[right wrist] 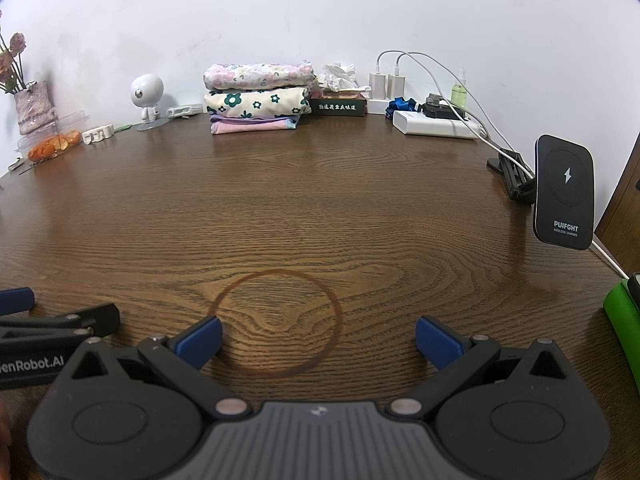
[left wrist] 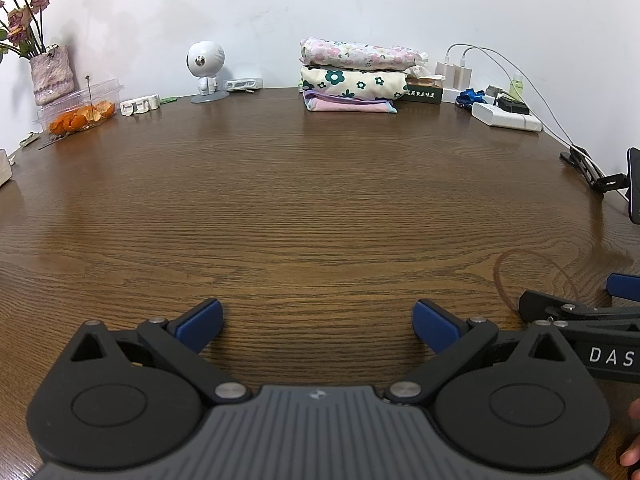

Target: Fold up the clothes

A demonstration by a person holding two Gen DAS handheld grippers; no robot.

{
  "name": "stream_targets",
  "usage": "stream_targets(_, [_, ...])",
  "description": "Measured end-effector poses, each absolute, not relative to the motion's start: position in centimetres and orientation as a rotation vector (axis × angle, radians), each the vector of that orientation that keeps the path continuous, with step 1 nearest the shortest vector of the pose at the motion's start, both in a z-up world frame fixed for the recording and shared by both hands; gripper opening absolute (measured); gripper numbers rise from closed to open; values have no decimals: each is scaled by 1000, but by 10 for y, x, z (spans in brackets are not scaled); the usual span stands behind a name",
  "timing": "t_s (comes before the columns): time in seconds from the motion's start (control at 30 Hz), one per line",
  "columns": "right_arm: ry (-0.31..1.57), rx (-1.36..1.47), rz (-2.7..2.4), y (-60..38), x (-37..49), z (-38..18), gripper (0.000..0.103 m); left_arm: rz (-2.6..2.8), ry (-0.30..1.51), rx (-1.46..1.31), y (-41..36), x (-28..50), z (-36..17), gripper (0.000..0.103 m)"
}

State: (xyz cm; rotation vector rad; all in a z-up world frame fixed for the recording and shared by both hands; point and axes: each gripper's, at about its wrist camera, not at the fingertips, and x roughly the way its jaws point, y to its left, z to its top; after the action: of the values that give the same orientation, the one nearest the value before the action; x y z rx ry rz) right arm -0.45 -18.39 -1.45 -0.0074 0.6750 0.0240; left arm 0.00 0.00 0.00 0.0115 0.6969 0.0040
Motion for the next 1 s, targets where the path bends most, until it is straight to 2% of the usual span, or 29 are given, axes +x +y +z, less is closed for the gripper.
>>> stream_targets(1.0, [693,8,27,-185,-3,-16,103,4,695,10,-1,0,1,103])
